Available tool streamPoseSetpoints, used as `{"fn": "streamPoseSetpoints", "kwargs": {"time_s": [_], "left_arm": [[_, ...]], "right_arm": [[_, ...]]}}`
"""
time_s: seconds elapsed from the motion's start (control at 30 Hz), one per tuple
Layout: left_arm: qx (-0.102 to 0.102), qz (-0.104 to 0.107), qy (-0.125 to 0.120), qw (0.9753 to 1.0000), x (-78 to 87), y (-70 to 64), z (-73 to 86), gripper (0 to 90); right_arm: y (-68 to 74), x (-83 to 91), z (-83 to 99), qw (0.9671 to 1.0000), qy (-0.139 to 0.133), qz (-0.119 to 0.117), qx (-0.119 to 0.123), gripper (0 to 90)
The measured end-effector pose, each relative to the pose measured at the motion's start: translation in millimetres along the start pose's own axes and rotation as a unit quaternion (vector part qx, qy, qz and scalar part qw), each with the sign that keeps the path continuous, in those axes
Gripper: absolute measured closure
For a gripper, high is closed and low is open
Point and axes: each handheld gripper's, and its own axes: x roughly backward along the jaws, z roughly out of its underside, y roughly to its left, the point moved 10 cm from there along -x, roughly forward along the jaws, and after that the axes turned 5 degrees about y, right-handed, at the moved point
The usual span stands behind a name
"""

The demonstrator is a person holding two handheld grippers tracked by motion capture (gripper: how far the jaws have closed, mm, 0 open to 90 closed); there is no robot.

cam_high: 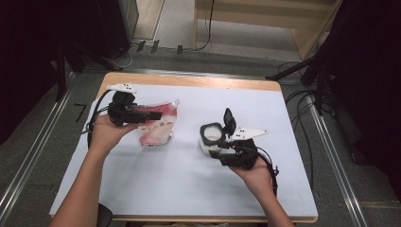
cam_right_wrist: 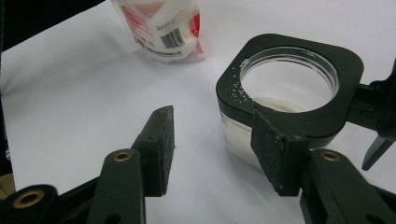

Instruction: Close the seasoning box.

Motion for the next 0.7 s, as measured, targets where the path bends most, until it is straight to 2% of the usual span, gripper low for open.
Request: {"fn": "streamPoseSetpoints", "kwargs": {"time_s": [0.1, 0.17, 0.23, 0.43, 0.47, 0.53, 0.63, 0.7], "left_arm": [[0.003, 0.007, -0.01, 0.9999, 4.0, -0.6, -1.1, 62.3], [0.001, 0.02, -0.022, 0.9996, 8.2, -3.1, -2.9, 60.1], [0.0, 0.013, -0.029, 0.9995, 12.4, -2.2, -4.3, 59.6], [0.004, -0.001, -0.003, 1.0, 20.6, -0.8, -1.3, 59.7], [0.002, 0.0, 0.0, 1.0, 22.6, -1.2, -0.9, 59.5], [-0.001, -0.003, 0.003, 1.0, 26.4, -1.7, -0.2, 59.4], [0.009, 0.0, 0.014, 0.9999, 32.1, -3.1, 1.2, 59.3], [0.013, -0.001, 0.02, 0.9997, 35.1, -3.0, 2.0, 58.7]], "right_arm": [[-0.8, 0.9, 0.0, 1.0, 0.001, 0.001, 0.0, 50.1], [-1.8, 1.5, 0.2, 1.0, 0.001, 0.003, 0.001, 50.2], [-3.4, 2.1, 0.5, 1.0, 0.002, 0.004, -0.001, 50.2], [-5.0, 5.1, 1.2, 0.9999, 0.008, 0.006, 0.004, 50.8], [-6.0, 8.2, 4.1, 0.9997, 0.015, 0.017, 0.009, 51.0], [-5.3, 9.5, 5.5, 0.9997, 0.018, 0.015, 0.011, 51.6], [-6.8, 12.9, 5.9, 0.9998, 0.016, 0.012, 0.01, 52.3], [-9.0, 15.9, 5.1, 0.9999, 0.01, 0.005, 0.0, 53.4]]}}
